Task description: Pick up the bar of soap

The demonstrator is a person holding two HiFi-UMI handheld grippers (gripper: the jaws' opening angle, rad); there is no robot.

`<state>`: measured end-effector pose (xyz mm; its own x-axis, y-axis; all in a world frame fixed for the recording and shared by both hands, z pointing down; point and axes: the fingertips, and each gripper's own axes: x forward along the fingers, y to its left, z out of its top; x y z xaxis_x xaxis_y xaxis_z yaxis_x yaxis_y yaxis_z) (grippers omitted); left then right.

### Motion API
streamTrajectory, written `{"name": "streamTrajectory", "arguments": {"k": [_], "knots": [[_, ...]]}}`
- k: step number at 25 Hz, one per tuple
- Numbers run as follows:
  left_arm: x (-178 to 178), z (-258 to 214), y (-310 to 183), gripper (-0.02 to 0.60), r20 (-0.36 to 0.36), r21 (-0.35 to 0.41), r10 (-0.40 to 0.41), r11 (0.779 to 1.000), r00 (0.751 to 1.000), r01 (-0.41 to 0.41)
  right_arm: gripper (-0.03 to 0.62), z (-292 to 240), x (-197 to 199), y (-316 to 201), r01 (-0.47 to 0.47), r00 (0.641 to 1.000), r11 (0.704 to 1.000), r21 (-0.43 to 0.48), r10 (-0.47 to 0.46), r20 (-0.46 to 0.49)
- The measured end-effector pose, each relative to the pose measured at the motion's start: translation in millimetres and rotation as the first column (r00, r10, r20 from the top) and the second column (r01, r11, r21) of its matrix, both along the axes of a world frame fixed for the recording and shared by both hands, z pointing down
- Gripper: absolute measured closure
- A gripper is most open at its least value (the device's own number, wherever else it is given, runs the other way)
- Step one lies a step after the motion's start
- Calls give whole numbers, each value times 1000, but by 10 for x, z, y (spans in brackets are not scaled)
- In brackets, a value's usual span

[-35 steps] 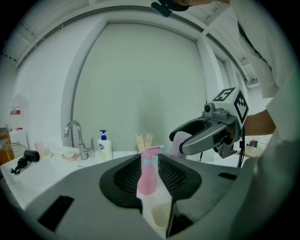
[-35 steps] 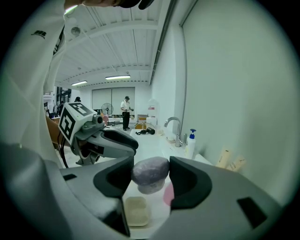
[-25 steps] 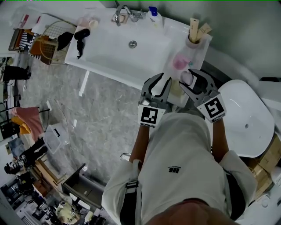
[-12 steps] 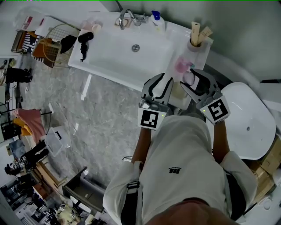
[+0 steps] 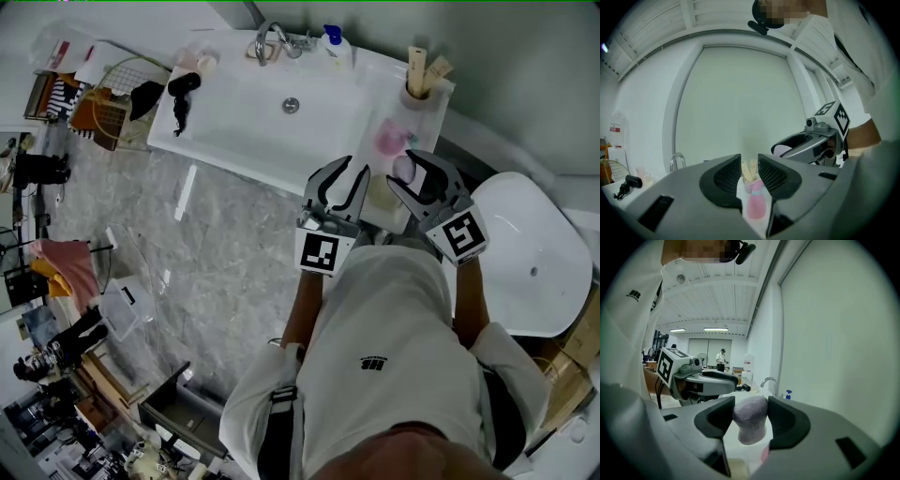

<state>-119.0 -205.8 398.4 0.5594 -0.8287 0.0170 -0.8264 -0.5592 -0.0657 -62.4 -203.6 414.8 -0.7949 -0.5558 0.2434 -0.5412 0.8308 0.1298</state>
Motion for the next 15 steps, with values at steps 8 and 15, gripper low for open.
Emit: {"name": "streamTrajectory", "arguments": {"k": [8, 15], "knots": [[59, -16, -2, 456, 17, 12, 47, 999, 999, -47, 358, -96, 43, 39, -38, 999, 999, 17, 38, 14], [99, -36, -7, 456, 10, 10, 66, 998, 998, -66, 359, -144, 78, 49, -59, 998, 998, 19, 59, 14]]}}
